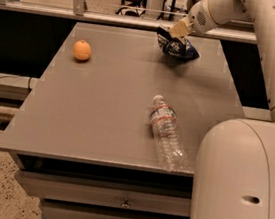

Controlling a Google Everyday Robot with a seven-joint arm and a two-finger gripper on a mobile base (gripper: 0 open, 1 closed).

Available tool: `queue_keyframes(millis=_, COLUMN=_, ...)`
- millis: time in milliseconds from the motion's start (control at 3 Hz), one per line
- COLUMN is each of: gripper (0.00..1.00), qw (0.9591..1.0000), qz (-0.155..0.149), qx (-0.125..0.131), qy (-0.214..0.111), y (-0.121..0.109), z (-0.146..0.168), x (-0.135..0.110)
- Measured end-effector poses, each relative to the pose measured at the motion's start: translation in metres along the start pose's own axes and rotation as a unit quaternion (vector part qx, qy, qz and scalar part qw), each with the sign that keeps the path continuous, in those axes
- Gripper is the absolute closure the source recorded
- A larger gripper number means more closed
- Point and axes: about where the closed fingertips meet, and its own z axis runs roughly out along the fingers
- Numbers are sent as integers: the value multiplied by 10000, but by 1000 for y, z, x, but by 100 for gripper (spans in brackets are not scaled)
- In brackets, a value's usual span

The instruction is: Pick blue chip bag

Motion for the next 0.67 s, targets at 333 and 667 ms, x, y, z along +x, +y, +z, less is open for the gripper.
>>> queue_keyframes(millis=333, gripper=100, qw=9957, qz=-518, qx=-518, qy=-564, y=34, z=-21, x=-34)
queue_keyframes(millis=667, gripper=100, qw=9832, qz=-925, qx=-1070, qy=-1156, y=68, z=-43, x=-61)
